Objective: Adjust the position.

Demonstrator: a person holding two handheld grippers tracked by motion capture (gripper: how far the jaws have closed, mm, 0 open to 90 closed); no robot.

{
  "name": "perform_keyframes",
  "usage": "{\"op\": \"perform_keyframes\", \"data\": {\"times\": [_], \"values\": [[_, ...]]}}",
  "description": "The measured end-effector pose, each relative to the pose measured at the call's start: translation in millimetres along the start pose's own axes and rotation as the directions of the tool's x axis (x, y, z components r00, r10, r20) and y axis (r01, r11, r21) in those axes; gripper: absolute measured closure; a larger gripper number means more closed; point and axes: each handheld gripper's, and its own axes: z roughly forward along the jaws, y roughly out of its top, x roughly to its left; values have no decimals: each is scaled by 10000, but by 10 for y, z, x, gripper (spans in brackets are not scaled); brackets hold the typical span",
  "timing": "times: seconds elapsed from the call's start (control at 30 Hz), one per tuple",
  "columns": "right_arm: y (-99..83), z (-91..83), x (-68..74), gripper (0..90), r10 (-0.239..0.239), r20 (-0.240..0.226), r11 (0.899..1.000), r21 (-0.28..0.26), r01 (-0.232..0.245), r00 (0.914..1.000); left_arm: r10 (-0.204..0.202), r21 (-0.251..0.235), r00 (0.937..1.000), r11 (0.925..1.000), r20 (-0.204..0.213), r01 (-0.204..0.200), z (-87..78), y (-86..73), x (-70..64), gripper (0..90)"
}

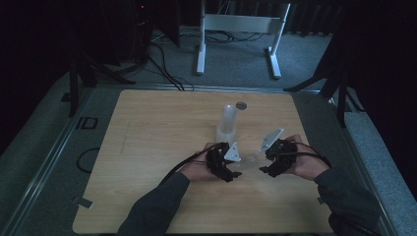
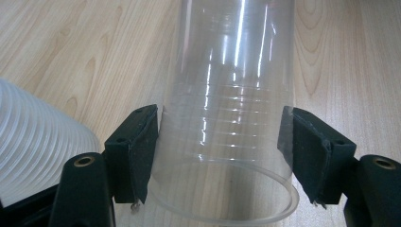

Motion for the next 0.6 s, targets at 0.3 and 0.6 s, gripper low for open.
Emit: {"op": "perform_keyframes", "data": {"times": [0.3,0.6], "values": [[55,48,45,316,-318,-202,9989,343,325,9993,249,160,9997,9996,24,-249,11,25,-30,305],[111,99,91,305,-634,-368,9958,632,656,9973,624,310,9980,9976,106,-627,12,70,-79,304]]}}
